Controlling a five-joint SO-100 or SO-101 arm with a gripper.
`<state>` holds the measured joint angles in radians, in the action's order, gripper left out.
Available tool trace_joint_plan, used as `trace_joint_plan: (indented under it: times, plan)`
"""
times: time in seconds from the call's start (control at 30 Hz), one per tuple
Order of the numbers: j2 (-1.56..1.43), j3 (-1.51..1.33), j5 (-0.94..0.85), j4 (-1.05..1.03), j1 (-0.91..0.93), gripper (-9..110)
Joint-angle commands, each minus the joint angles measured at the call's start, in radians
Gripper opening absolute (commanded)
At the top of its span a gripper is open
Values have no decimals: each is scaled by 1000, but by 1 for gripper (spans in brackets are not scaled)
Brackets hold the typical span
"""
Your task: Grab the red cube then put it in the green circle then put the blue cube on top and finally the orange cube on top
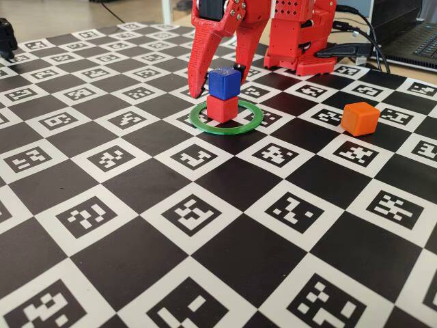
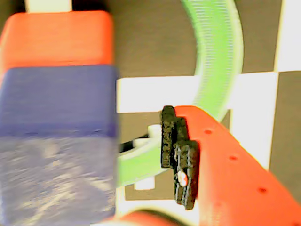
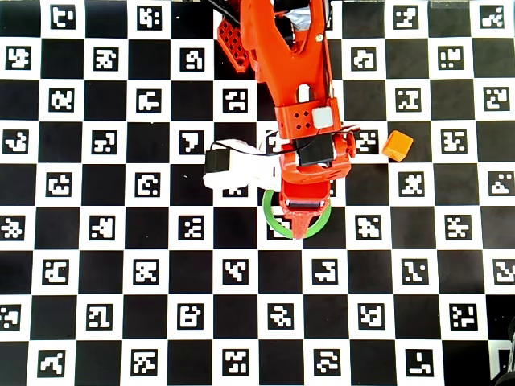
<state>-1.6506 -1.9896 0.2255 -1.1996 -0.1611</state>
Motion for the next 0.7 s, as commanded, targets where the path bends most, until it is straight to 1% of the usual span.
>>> trace_joint_plan:
  times: [0.0,0.17,0.27,0.43,0.67]
  plan:
    - [-110,51,17,-52,-15,50]
    - [-156,109,57,-124,-23,49]
    - [-179,156,58,-176,-37,49]
    - [-241,181,46,-206,-66,50]
    - [-264,242,74,-291,-91,51]
